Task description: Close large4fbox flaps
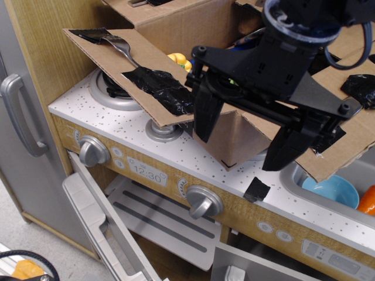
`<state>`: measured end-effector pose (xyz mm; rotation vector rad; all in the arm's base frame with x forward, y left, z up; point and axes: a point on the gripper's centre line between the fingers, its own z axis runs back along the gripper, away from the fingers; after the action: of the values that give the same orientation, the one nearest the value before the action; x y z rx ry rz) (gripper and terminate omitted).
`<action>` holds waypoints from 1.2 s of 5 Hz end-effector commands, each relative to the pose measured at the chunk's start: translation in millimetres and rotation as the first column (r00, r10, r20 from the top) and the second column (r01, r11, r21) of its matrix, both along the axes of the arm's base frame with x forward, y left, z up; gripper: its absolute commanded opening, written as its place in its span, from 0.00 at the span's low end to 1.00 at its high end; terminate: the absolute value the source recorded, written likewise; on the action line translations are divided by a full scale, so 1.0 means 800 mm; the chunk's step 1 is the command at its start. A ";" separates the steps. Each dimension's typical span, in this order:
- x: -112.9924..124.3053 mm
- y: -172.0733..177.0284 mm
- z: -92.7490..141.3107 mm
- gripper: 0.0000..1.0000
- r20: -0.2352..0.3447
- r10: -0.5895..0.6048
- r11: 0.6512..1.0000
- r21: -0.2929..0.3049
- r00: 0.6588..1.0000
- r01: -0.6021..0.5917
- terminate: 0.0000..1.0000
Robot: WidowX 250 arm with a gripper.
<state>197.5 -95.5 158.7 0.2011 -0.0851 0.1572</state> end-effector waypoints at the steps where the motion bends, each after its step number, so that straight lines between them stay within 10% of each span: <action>1: 0.000 0.000 0.000 1.00 0.000 0.000 1.000 0.000 1.000 0.000 0.00; 4: -0.009 0.040 -0.067 1.00 0.142 -0.077 0.997 0.037 0.987 0.073 0.00; 6: 0.006 0.081 -0.088 1.00 0.205 -0.193 0.971 0.181 0.960 0.157 0.00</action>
<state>197.0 -25.7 82.8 0.3740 -0.3220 -0.0278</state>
